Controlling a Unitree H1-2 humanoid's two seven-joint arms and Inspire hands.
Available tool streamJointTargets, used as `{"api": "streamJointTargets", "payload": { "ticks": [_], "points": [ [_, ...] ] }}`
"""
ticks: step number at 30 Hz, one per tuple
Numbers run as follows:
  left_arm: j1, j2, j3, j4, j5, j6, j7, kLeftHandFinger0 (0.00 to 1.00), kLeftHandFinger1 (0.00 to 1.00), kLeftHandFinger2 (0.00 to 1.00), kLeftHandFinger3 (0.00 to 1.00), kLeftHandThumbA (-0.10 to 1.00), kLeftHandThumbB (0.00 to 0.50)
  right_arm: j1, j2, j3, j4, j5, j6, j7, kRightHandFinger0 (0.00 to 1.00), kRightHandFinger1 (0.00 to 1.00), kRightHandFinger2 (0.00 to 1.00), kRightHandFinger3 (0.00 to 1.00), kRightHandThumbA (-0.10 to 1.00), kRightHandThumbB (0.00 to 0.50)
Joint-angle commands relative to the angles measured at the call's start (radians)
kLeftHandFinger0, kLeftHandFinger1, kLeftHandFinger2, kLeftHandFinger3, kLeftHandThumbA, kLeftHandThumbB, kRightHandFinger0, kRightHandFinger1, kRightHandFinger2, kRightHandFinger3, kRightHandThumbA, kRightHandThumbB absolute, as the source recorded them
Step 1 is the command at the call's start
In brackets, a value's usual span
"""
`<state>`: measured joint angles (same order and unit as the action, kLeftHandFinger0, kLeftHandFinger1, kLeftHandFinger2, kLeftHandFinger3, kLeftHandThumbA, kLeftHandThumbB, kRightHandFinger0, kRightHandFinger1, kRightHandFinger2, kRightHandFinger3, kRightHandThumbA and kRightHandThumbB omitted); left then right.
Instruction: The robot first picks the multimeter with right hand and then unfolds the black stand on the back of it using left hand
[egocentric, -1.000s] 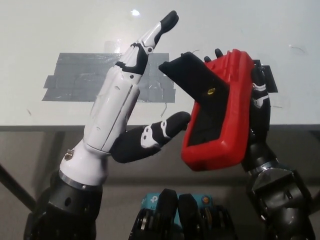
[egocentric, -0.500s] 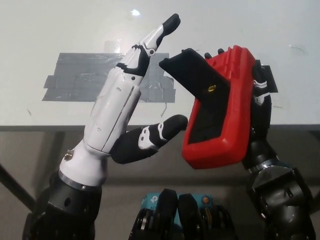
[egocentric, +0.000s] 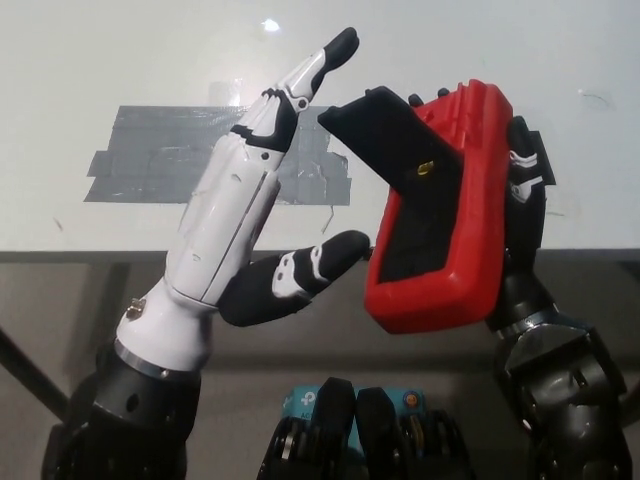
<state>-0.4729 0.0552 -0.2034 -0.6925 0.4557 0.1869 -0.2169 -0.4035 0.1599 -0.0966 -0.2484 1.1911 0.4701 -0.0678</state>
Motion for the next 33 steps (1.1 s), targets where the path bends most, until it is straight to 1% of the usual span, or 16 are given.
{"api": "streamJointTargets", "payload": {
  "ticks": [1, 4, 5, 6, 10, 14, 18, 19, 20, 22, 24, 26, 28, 30, 31, 33],
  "points": [
    [-0.031, 0.013, 0.011, -0.011, -0.012, 0.015, -0.027, 1.0, 1.0, 1.0, 1.0, 1.0, 0.209, -0.06, 0.003, 0.01, -0.054, 0.056, 0.0, 0.051, 0.0, 0.01, 0.68, 0.78, -0.1, 0.123],
    [-0.032, 0.014, 0.011, -0.012, -0.012, 0.016, -0.028, 1.0, 1.0, 1.0, 1.0, 1.0, 0.209, -0.06, 0.003, 0.01, -0.054, 0.056, 0.0, 0.051, 0.0, 0.01, 0.69, 0.79, -0.1, 0.124],
    [-0.037, 0.014, 0.017, -0.011, -0.025, 0.017, -0.027, 1.0, 1.0, 1.0, 1.0, 0.99, 0.199, -0.06, 0.005, 0.013, -0.057, 0.046, -0.001, 0.048, 0.0, 0.02, 0.68, 0.8, -0.1, 0.126],
    [-0.04, 0.012, 0.021, -0.012, -0.031, 0.02, -0.026, 1.0, 1.0, 1.0, 1.0, 0.96, 0.207, -0.061, 0.005, 0.014, -0.059, 0.039, -0.001, 0.045, 0.0, 0.0, 0.66, 0.81, -0.1, 0.133],
    [-0.039, 0.009, 0.025, -0.014, -0.034, 0.023, -0.029, 1.0, 1.0, 1.0, 1.0, 0.96, 0.207, -0.061, 0.004, 0.016, -0.061, 0.034, -0.002, 0.042, 0.0, 0.0, 0.64, 0.81, -0.1, 0.132],
    [-0.044, -0.008, 0.032, -0.025, -0.037, 0.038, -0.021, 1.0, 1.0, 1.0, 1.0, 0.92, 0.233, -0.061, 0.0, 0.016, -0.063, 0.023, -0.006, 0.043, 0.0, 0.0, 0.61, 0.75, -0.1, 0.131],
    [-0.046, -0.01, 0.034, -0.025, -0.036, 0.036, -0.019, 1.0, 1.0, 1.0, 1.0, 0.92, 0.235, -0.06, 0.002, 0.014, -0.069, 0.028, -0.004, 0.028, 0.0, 0.0, 0.61, 0.74, -0.1, 0.138],
    [-0.045, -0.011, 0.035, -0.024, -0.039, 0.033, -0.017, 1.0, 1.0, 1.0, 1.0, 0.92, 0.234, -0.061, 0.002, 0.012, -0.07, 0.034, -0.002, 0.024, 0.0, 0.0, 0.61, 0.76, -0.1, 0.127],
    [-0.045, -0.012, 0.035, -0.022, -0.04, 0.03, -0.016, 1.0, 1.0, 1.0, 1.0, 0.92, 0.234, -0.063, 0.002, 0.012, -0.069, 0.035, -0.002, 0.025, 0.0, 0.0, 0.61, 0.76, -0.1, 0.128],
    [-0.043, -0.011, 0.034, -0.021, -0.039, 0.024, -0.015, 1.0, 1.0, 1.0, 1.0, 0.93, 0.231, -0.062, 0.001, 0.012, -0.068, 0.034, -0.002, 0.027, 0.0, 0.0, 0.63, 0.81, -0.1, 0.121],
    [-0.038, -0.012, 0.034, -0.02, -0.052, 0.016, -0.014, 1.0, 1.0, 1.0, 1.0, 0.92, 0.221, -0.062, 0.0, 0.014, -0.07, 0.019, -0.007, 0.028, 0.0, 0.0, 0.61, 0.83, -0.1, 0.123],
    [-0.034, -0.013, 0.032, -0.021, -0.049, 0.011, -0.011, 1.0, 1.0, 1.0, 1.0, 0.91, 0.22, -0.063, 0.0, 0.012, -0.07, 0.021, -0.005, 0.023, 0.0, 0.0, 0.61, 0.81, -0.1, 0.13],
    [-0.03, -0.018, 0.031, -0.026, -0.048, 0.017, -0.01, 1.0, 1.0, 1.0, 1.0, 0.92, 0.233, -0.064, 0.0, 0.012, -0.071, 0.023, -0.002, 0.016, 0.0, 0.0, 0.61, 0.78, -0.1, 0.137],
    [-0.029, -0.02, 0.028, -0.032, -0.052, 0.019, -0.013, 1.0, 1.0, 1.0, 1.0, 0.94, 0.253, -0.065, 0.001, 0.012, -0.071, 0.024, -0.003, 0.015, 0.0, 0.0, 0.62, 0.76, -0.1, 0.131],
    [-0.029, -0.02, 0.028, -0.032, -0.056, 0.018, -0.014, 1.0, 1.0, 1.0, 1.0, 0.94, 0.253, -0.066, 0.002, 0.011, -0.071, 0.027, -0.002, 0.012, 0.0, 0.0, 0.62, 0.76, -0.1, 0.131],
    [-0.03, -0.018, 0.026, -0.031, -0.055, 0.011, -0.014, 1.0, 1.0, 1.0, 1.0, 0.95, 0.25, -0.068, 0.003, 0.009, -0.065, 0.037, -0.001, 0.017, 0.0, 0.0, 0.62, 0.76, -0.1, 0.108]
  ]
}}
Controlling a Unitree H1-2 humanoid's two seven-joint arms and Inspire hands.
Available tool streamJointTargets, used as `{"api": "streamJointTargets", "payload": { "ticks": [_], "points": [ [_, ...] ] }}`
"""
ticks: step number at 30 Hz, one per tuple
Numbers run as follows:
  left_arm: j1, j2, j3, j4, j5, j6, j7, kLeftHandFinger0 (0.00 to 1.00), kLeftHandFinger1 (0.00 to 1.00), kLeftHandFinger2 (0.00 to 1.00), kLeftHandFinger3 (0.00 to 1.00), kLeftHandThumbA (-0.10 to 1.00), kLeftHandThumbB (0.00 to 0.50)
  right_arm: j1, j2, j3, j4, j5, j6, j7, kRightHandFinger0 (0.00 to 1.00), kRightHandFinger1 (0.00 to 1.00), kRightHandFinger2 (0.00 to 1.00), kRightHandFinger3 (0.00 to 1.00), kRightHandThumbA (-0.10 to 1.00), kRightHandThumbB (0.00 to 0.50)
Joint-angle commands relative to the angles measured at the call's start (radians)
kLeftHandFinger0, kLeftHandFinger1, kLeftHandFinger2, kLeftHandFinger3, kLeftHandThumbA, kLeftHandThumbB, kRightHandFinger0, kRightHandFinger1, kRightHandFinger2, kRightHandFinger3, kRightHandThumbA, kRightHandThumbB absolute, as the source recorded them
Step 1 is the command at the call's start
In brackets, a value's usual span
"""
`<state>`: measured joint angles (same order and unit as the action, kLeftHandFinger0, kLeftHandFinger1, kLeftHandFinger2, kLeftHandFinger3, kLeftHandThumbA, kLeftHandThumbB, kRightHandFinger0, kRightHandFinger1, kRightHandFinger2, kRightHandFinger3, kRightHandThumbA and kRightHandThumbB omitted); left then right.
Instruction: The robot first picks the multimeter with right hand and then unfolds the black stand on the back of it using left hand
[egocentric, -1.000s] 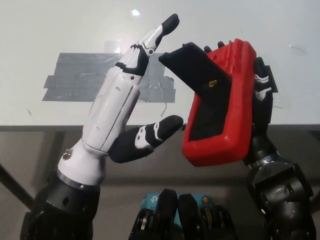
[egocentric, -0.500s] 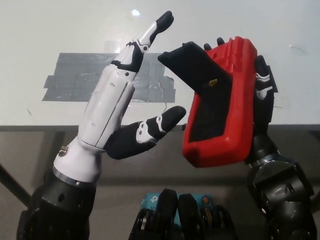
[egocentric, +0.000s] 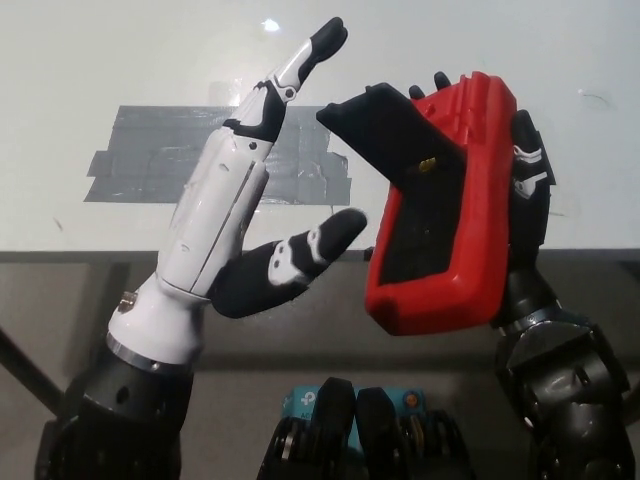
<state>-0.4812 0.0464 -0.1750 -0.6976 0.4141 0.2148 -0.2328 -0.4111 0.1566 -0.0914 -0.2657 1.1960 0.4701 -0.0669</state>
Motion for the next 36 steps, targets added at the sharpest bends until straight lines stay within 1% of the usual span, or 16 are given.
{"api": "streamJointTargets", "payload": {
  "ticks": [1, 2, 3, 4, 7, 9, 13, 16, 19, 22, 24, 27, 31, 32, 34, 36],
  "points": [
    [-0.022, -0.011, -0.003, -0.029, -0.021, -0.01, -0.002, 1.0, 1.0, 1.0, 1.0, 0.95, 0.259, -0.061, 0.005, 0.004, -0.045, 0.032, -0.002, 0.022, 0.0, 0.01, 0.64, 0.78, -0.1, 0.1],
    [-0.027, -0.013, -0.001, -0.031, -0.033, 0.001, -0.006, 1.0, 1.0, 1.0, 1.0, 0.95, 0.256, -0.067, 0.003, 0.003, -0.044, 0.035, -0.001, 0.024, 0.0, 0.01, 0.65, 0.78, -0.1, 0.098],
    [-0.029, -0.015, 0.001, -0.035, -0.059, 0.018, -0.014, 0.94, 1.0, 1.0, 1.0, 0.95, 0.261, -0.069, 0.002, 0.002, -0.044, 0.034, -0.001, 0.022, 0.0, 0.01, 0.65, 0.78, -0.1, 0.109],
    [-0.029, -0.015, 0.0, -0.037, -0.068, 0.022, -0.016, 0.79, 0.97, 1.0, 1.0, 0.95, 0.26, -0.07, 0.004, 0.002, -0.045, 0.032, -0.002, 0.02, 0.0, 0.01, 0.66, 0.78, -0.1, 0.113],
    [-0.033, -0.014, -0.001, -0.047, -0.073, 0.038, -0.021, 0.69, 0.86, 0.97, 1.0, 0.99, 0.258, -0.075, 0.003, 0.001, -0.046, 0.034, -0.002, 0.016, 0.0, 0.0, 0.67, 0.74, -0.1, 0.115],
    [-0.034, -0.013, -0.002, -0.052, -0.074, 0.044, -0.022, 0.7, 0.82, 0.94, 1.0, 0.99, 0.246, -0.077, 0.002, 0.0, -0.045, 0.035, -0.002, 0.018, 0.0, 0.0, 0.62, 0.68, -0.1, 0.119],
    [-0.033, -0.016, -0.003, -0.065, -0.073, 0.057, -0.026, 0.7, 0.76, 0.89, 1.0, 1.0, 0.23, -0.082, 0.001, -0.004, -0.036, 0.042, -0.008, 0.039, 0.0, 0.0, 0.63, 0.66, -0.1, 0.111],
    [-0.032, -0.012, -0.005, -0.073, -0.074, 0.069, -0.033, 0.74, 0.77, 0.89, 1.0, 1.0, 0.228, -0.082, 0.005, -0.006, -0.051, 0.016, -0.016, 0.009, 0.0, 0.0, 0.53, 0.61, -0.1, 0.138],
    [-0.029, -0.011, -0.007, -0.078, -0.076, 0.073, -0.036, 0.82, 0.79, 0.88, 1.0, 1.0, 0.24, -0.087, 0.004, -0.006, -0.055, -0.002, -0.022, 0.003, 0.0, 0.0, 0.52, 0.61, -0.1, 0.132],
    [-0.027, -0.015, -0.012, -0.083, -0.074, 0.073, -0.034, 0.96, 0.81, 0.85, 1.0, 0.98, 0.247, -0.096, 0.004, -0.01, -0.059, 0.002, -0.018, -0.013, 0.0, 0.0, 0.49, 0.79, -0.1, 0.121],
    [-0.025, -0.019, -0.018, -0.091, -0.063, 0.076, -0.033, 1.0, 0.82, 0.85, 1.0, 0.97, 0.237, -0.103, 0.007, -0.015, -0.059, 0.005, -0.02, -0.02, 0.0, 0.0, 0.48, 0.8, -0.1, 0.114],
    [-0.019, -0.023, -0.025, -0.101, -0.059, 0.082, -0.035, 0.95, 0.84, 0.88, 1.0, 0.95, 0.243, -0.11, 0.017, -0.026, -0.06, 0.021, -0.021, -0.047, 0.0, 0.0, 0.33, 0.74, -0.1, 0.133],
    [-0.015, -0.026, -0.032, -0.105, -0.075, 0.077, -0.032, 0.91, 0.81, 0.88, 1.0, 0.93, 0.22, -0.125, 0.04, -0.039, -0.07, 0.041, -0.016, -0.122, 0.0, 0.0, 0.27, 0.72, -0.1, 0.139],
    [-0.013, -0.026, -0.033, -0.104, -0.082, 0.072, -0.031, 0.9, 0.8, 0.88, 1.0, 0.92, 0.221, -0.128, 0.05, -0.045, -0.07, 0.06, -0.017, -0.141, 0.0, 0.0, 0.28, 0.74, -0.1, 0.137],
    [-0.007, -0.026, -0.037, -0.103, -0.088, 0.062, -0.029, 0.88, 0.82, 0.88, 1.0, 0.93, 0.228, -0.135, 0.071, -0.054, -0.078, 0.093, -0.022, -0.178, 0.0, 0.0, 0.32, 0.93, -0.1, 0.119],
    [-0.003, -0.025, -0.041, -0.101, -0.091, 0.057, -0.029, 0.84, 0.81, 0.89, 1.0, 0.93, 0.235, -0.14, 0.083, -0.06, -0.085, 0.108, -0.024, -0.204, 0.0, 0.0, 0.39, 0.99, -0.1, 0.121]
  ]
}}
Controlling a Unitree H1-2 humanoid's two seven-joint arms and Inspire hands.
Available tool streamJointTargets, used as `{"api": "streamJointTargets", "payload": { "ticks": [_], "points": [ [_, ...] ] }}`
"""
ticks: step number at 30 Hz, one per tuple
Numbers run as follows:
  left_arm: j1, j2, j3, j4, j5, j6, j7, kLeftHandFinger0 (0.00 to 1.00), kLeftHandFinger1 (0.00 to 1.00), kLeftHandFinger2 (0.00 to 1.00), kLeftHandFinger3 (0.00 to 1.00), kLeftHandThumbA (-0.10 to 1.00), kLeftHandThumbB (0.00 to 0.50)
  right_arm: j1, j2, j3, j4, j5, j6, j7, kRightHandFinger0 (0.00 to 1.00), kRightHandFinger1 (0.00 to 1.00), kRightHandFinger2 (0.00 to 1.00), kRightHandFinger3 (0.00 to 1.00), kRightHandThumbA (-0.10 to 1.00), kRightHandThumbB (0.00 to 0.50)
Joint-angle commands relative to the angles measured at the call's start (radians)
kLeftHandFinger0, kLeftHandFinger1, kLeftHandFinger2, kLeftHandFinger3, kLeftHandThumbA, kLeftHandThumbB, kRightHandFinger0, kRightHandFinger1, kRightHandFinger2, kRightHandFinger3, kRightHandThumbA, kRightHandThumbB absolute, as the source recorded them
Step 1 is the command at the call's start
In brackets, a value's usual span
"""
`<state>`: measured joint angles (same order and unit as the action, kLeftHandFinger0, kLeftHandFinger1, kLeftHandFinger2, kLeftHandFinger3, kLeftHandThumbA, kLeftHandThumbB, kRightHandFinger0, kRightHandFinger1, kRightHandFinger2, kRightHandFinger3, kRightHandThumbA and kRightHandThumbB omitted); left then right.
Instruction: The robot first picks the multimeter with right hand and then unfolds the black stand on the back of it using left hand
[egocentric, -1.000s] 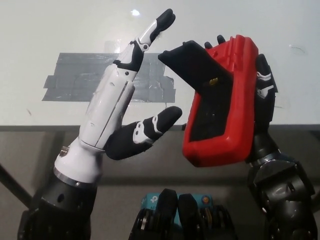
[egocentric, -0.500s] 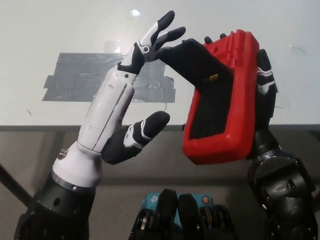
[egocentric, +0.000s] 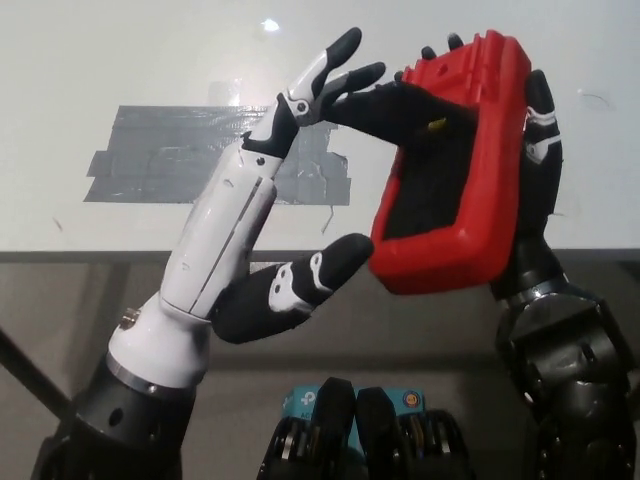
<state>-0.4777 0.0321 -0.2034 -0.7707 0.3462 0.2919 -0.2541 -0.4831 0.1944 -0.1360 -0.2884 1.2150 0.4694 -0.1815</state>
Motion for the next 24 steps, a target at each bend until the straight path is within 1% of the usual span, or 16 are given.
{"api": "streamJointTargets", "payload": {
  "ticks": [1, 2, 3, 4, 6, 7, 8, 9, 10, 11, 12, 14, 16, 17, 20, 24],
  "points": [
    [-0.002, -0.012, -0.016, -0.027, -0.022, -0.027, -0.005, 0.9, 0.85, 0.89, 1.0, 0.93, 0.244, -0.073, 0.054, -0.021, -0.069, 0.101, -0.027, -0.115, 0.0, 0.01, 0.52, 1.0, -0.1, 0.119],
    [0.001, -0.013, -0.017, -0.026, -0.027, -0.029, -0.004, 0.92, 0.86, 0.89, 1.0, 0.92, 0.247, -0.077, 0.063, -0.024, -0.076, 0.095, -0.033, -0.136, 0.0, 0.03, 0.6, 1.0, -0.1, 0.129],
    [0.006, -0.015, -0.019, -0.023, -0.033, -0.04, -0.001, 0.92, 0.85, 0.89, 1.0, 0.91, 0.235, -0.084, 0.075, -0.029, -0.083, 0.094, -0.043, -0.166, 0.0, 0.04, 0.65, 1.0, -0.1, 0.129],
    [0.009, -0.016, -0.022, -0.02, -0.034, -0.048, 0.002, 0.92, 0.85, 0.89, 1.0, 0.9, 0.229, -0.089, 0.083, -0.031, -0.088, 0.092, -0.049, -0.184, 0.0, 0.05, 0.67, 1.0, -0.1, 0.121],
    [0.021, -0.022, -0.028, -0.012, -0.046, -0.072, 0.01, 0.96, 0.86, 0.89, 1.0, 0.86, 0.223, -0.103, 0.103, -0.04, -0.106, 0.088, -0.06, -0.241, 0.0, 0.13, 0.75, 1.0, -0.1, 0.118],
    [0.026, -0.025, -0.032, -0.01, -0.047, -0.078, 0.011, 0.96, 0.87, 0.89, 1.0, 0.86, 0.228, -0.109, 0.112, -0.044, -0.114, 0.089, -0.063, -0.27, 0.0, 0.19, 0.78, 1.0, -0.1, 0.12],
    [0.028, -0.026, -0.033, -0.01, -0.046, -0.08, 0.011, 0.97, 0.87, 0.9, 1.0, 0.86, 0.228, -0.112, 0.115, -0.045, -0.118, 0.089, -0.063, -0.283, 0.0, 0.25, 0.79, 1.0, -0.1, 0.126],
    [0.032, -0.029, -0.036, -0.01, -0.042, -0.081, 0.011, 0.96, 0.87, 0.9, 1.0, 0.86, 0.235, -0.115, 0.12, -0.049, -0.122, 0.099, -0.063, -0.294, 0.0, 0.29, 0.81, 1.0, -0.1, 0.109],
    [0.034, -0.03, -0.037, -0.011, -0.04, -0.081, 0.01, 0.95, 0.87, 0.9, 1.0, 0.87, 0.244, -0.116, 0.122, -0.049, -0.124, 0.099, -0.064, -0.301, 0.0, 0.35, 0.8, 1.0, -0.1, 0.096],
    [0.039, -0.032, -0.042, -0.012, -0.028, -0.084, 0.01, 0.93, 0.85, 0.9, 1.0, 0.88, 0.247, -0.121, 0.128, -0.05, -0.129, 0.095, -0.064, -0.316, 0.0, 0.38, 0.8, 1.0, -0.1, 0.094],
    [0.045, -0.033, -0.047, -0.01, -0.012, -0.094, 0.012, 0.88, 0.82, 0.89, 1.0, 0.89, 0.247, -0.126, 0.128, -0.048, -0.131, 0.08, -0.062, -0.325, 0.0, 0.41, 0.78, 1.0, -0.1, 0.093],
    [0.056, -0.032, -0.055, -0.01, 0.014, -0.097, 0.01, 0.88, 0.81, 0.89, 1.0, 0.92, 0.269, -0.133, 0.134, -0.047, -0.137, 0.056, -0.069, -0.343, 0.0, 0.43, 0.78, 1.0, -0.1, 0.08],
    [0.064, -0.031, -0.059, -0.005, 0.015, -0.112, 0.012, 0.93, 0.83, 0.87, 1.0, 0.91, 0.256, -0.143, 0.139, -0.045, -0.135, 0.045, -0.076, -0.351, 0.0, 0.43, 0.77, 1.0, -0.1, 0.065],
    [0.066, -0.031, -0.059, -0.003, 0.014, -0.119, 0.013, 0.94, 0.83, 0.87, 1.0, 0.91, 0.259, -0.147, 0.139, -0.044, -0.132, 0.048, -0.076, -0.352, 0.0, 0.43, 0.77, 1.0, -0.1, 0.063],
    [0.086, -0.033, -0.069, 0.008, -0.001, -0.143, 0.016, 0.95, 0.86, 0.88, 1.0, 0.89, 0.239, -0.156, 0.147, -0.046, -0.135, 0.064, -0.09, -0.368, 0.0, 0.42, 0.77, 1.0, -0.1, 0.053],
    [0.103, -0.038, -0.08, 0.012, -0.003, -0.165, 0.019, 0.94, 0.89, 0.95, 1.0, 0.88, 0.227, -0.166, 0.146, -0.045, -0.141, 0.074, -0.095, -0.392, 0.0, 0.41, 0.76, 1.0, -0.1, 0.051]
  ]
}}
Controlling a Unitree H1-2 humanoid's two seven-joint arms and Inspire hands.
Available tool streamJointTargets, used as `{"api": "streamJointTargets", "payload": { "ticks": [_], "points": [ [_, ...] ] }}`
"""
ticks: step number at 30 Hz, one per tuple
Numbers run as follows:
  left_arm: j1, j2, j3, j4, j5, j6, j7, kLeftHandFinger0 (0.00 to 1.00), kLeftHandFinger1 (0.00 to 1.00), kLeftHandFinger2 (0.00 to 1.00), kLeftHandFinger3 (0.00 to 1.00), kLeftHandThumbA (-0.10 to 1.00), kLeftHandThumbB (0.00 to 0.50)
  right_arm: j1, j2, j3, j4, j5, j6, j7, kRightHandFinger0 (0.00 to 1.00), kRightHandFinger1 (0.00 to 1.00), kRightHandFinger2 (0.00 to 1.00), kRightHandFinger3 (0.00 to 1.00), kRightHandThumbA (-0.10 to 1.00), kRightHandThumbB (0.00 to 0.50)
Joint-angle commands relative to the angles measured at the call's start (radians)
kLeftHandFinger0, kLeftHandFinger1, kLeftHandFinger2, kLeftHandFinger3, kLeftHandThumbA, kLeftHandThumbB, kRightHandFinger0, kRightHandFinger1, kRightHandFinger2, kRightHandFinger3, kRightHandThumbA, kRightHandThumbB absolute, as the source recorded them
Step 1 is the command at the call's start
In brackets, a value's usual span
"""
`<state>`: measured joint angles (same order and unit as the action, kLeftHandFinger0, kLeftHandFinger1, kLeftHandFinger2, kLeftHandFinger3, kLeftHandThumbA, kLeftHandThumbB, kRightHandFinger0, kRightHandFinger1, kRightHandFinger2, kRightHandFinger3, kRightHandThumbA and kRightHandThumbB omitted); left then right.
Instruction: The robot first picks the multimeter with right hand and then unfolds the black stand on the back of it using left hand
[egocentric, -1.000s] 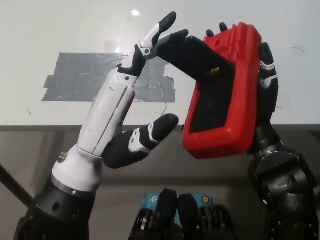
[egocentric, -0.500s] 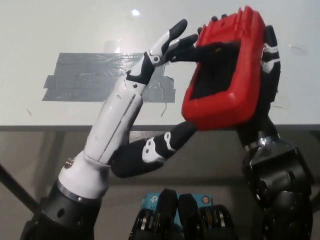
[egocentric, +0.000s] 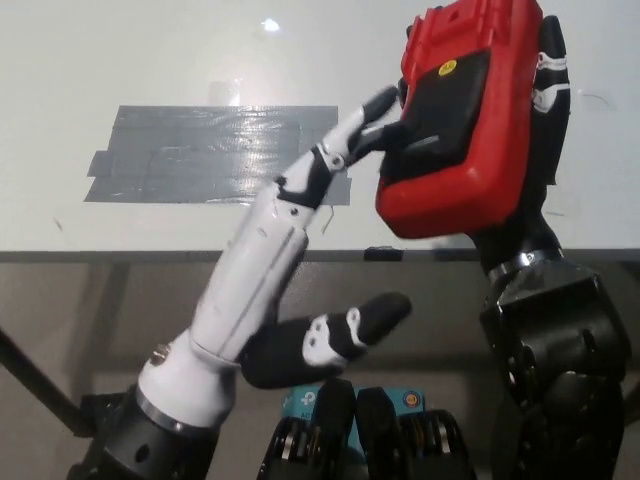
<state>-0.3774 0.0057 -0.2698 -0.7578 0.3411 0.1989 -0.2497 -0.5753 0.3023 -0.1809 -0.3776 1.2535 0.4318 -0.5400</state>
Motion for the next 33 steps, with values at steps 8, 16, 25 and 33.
{"api": "streamJointTargets", "payload": {
  "ticks": [8, 16, 25, 33],
  "points": [
    [0.05, -0.022, -0.064, 0.03, 0.184, -0.2, 0.055, 1.0, 0.98, 1.0, 1.0, 0.96, 0.231, -0.086, 0.046, 0.001, -0.071, 0.046, -0.081, -0.094, 0.0, 0.4, 0.73, 1.0, -0.1, 0.029],
    [0.063, -0.032, -0.066, 0.05, 0.234, -0.262, 0.075, 1.0, 1.0, 1.0, 1.0, 1.0, 0.25, -0.09, 0.049, 0.006, -0.076, -0.011, -0.113, -0.117, 0.0, 0.39, 0.75, 1.0, -0.1, 0.034],
    [0.007, -0.011, 0.033, -0.001, 0.214, -0.231, 0.056, 1.0, 1.0, 1.0, 1.0, 1.0, 0.206, -0.105, 0.025, -0.058, -0.028, 0.058, -0.181, -0.121, 0.0, 0.39, 0.78, 1.0, -0.1, 0.038],
    [0.012, 0.0, 0.086, -0.062, 0.142, -0.214, 0.043, 1.0, 1.0, 1.0, 1.0, 1.0, 0.253, -0.129, -0.101, -0.108, 0.12, -0.031, -0.185, -0.055, 0.0, 0.35, 0.71, 1.0, -0.1, 0.048]
  ]
}}
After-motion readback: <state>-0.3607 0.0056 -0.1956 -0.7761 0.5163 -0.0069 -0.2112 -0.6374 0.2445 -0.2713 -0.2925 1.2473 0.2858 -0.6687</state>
